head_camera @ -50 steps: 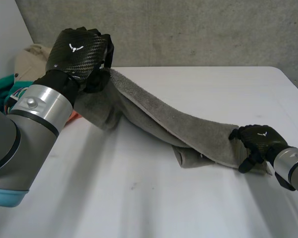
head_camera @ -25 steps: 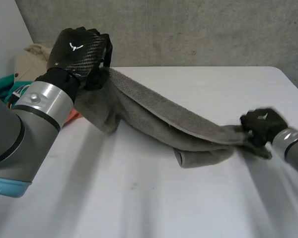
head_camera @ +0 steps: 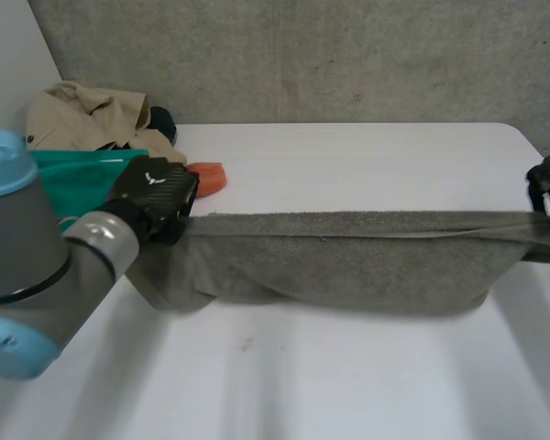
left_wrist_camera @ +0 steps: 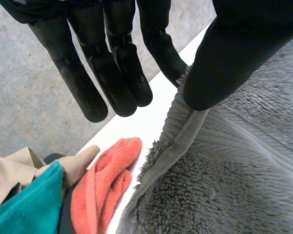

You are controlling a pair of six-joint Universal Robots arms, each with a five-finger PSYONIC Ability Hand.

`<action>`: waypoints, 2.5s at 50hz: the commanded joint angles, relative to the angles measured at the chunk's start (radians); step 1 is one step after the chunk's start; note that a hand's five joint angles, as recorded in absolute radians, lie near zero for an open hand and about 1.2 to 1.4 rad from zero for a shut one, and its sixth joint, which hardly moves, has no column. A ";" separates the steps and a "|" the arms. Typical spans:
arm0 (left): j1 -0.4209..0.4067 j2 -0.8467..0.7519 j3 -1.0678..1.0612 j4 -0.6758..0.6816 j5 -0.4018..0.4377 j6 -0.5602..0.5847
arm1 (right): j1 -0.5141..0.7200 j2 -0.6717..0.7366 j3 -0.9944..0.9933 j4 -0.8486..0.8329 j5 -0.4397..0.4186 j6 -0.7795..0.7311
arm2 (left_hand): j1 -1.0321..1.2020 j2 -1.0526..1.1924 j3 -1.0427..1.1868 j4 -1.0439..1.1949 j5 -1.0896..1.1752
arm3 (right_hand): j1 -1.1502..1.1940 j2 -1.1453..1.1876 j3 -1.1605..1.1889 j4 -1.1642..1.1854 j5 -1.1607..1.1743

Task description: Fold the laundry.

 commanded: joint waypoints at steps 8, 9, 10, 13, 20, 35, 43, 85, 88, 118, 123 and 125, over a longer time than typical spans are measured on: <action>-0.004 -0.294 0.536 0.464 -0.008 0.018 | 0.175 0.229 -0.268 -0.716 0.257 0.287 | 0.246 0.200 0.203 0.197 0.252 | 0.288 0.224 0.214 0.201 0.230; -0.007 -0.294 0.565 0.580 -0.010 0.025 | 0.178 0.225 -0.273 -0.769 0.269 0.303 | 0.246 0.200 0.203 0.197 0.252 | 0.288 0.224 0.214 0.201 0.230; -0.007 -0.294 0.573 0.639 -0.014 0.025 | 0.179 0.212 -0.273 -0.900 0.297 0.347 | 0.246 0.200 0.203 0.197 0.252 | 0.288 0.224 0.214 0.201 0.230; -0.002 -0.283 0.582 0.817 -0.031 0.019 | 0.181 0.180 -0.261 -1.070 0.322 0.401 | 0.246 0.200 0.203 0.197 0.252 | 0.288 0.224 0.214 0.201 0.230; -0.012 -0.239 0.512 0.736 -0.096 0.017 | 0.183 0.139 -0.231 -1.116 0.253 0.425 | 0.246 0.200 0.203 0.197 0.252 | 0.288 0.224 0.214 0.201 0.230; -0.015 -0.254 0.189 0.598 -0.086 0.032 | 0.176 0.275 -0.095 -0.808 0.147 0.398 | 0.246 0.200 0.203 0.197 0.252 | 0.288 0.224 0.214 0.201 0.230; -0.022 -0.332 0.113 0.436 -0.088 0.067 | 0.172 0.364 0.031 -0.690 0.131 0.238 | 0.246 0.200 0.203 0.197 0.252 | 0.288 0.224 0.214 0.201 0.230; -0.104 -0.399 0.307 0.165 -0.093 0.295 | 0.121 0.289 0.131 -0.573 0.206 -0.076 | 0.246 0.200 0.203 0.197 0.252 | 0.288 0.224 0.214 0.201 0.230; -0.101 -0.499 0.431 0.170 -0.097 0.293 | 0.127 0.344 0.086 -0.635 0.223 -0.073 | 0.246 0.200 0.203 0.197 0.252 | 0.288 0.224 0.214 0.201 0.230; -0.119 -0.438 0.362 0.159 -0.105 0.278 | 0.133 -0.188 0.597 -0.314 0.101 0.229 | 0.246 0.200 0.203 0.197 0.252 | -0.549 -0.613 -0.623 -0.635 -0.607; -0.120 -0.439 0.361 0.159 -0.105 0.262 | 0.124 -0.193 0.660 -0.328 0.105 0.169 | 0.246 0.200 0.203 0.197 0.252 | -0.225 -0.289 -0.299 -0.312 -0.283; -0.120 -0.439 0.361 0.157 -0.105 0.253 | 0.121 -0.193 0.668 -0.326 0.107 0.149 | 0.246 0.200 0.203 0.197 0.252 | -0.181 -0.245 -0.255 -0.267 -0.239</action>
